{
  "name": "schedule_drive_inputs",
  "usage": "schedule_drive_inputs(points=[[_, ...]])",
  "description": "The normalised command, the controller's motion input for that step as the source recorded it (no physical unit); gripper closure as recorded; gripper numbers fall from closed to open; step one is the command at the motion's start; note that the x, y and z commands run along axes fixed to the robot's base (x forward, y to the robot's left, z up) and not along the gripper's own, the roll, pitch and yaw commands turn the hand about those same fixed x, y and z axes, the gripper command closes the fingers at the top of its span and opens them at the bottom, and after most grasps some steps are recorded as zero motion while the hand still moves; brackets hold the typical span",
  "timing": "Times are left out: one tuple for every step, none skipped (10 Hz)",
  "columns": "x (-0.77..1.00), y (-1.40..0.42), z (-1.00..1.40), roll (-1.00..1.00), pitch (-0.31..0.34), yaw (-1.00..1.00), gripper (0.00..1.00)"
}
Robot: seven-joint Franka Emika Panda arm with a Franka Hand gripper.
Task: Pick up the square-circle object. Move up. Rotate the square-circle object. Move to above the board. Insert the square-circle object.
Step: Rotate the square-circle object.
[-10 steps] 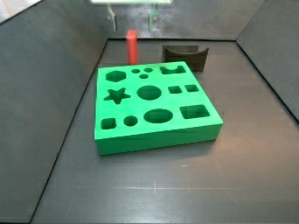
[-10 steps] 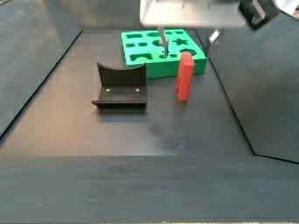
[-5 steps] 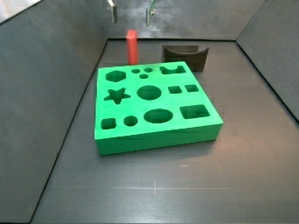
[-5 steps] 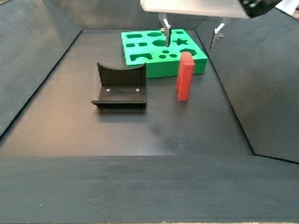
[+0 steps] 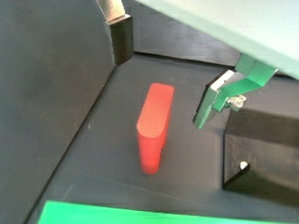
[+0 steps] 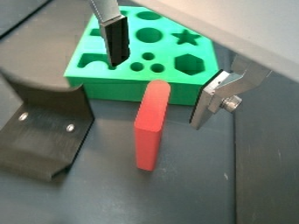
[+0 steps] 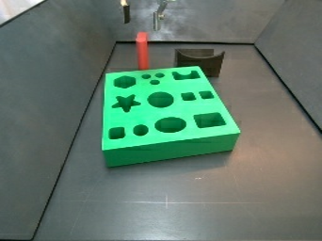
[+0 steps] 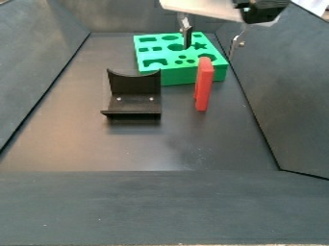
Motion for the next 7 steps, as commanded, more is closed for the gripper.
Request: schedule_drive_inputs(points=[[0.04, 0.03, -0.04, 0.01, -0.001, -1.0, 0.0], [0.03, 0.03, -0.04, 0.01, -0.001, -1.0, 0.0], [0.04, 0.03, -0.04, 0.01, -0.001, -1.0, 0.0], [0.03, 0.03, -0.04, 0.01, -0.001, -1.0, 0.0], [0.03, 0.03, -0.04, 0.01, -0.001, -1.0, 0.0], [0.03, 0.03, -0.04, 0.01, -0.002, -1.0, 0.0], [0.03, 0.03, -0.04, 0.01, -0.002, -1.0, 0.0]])
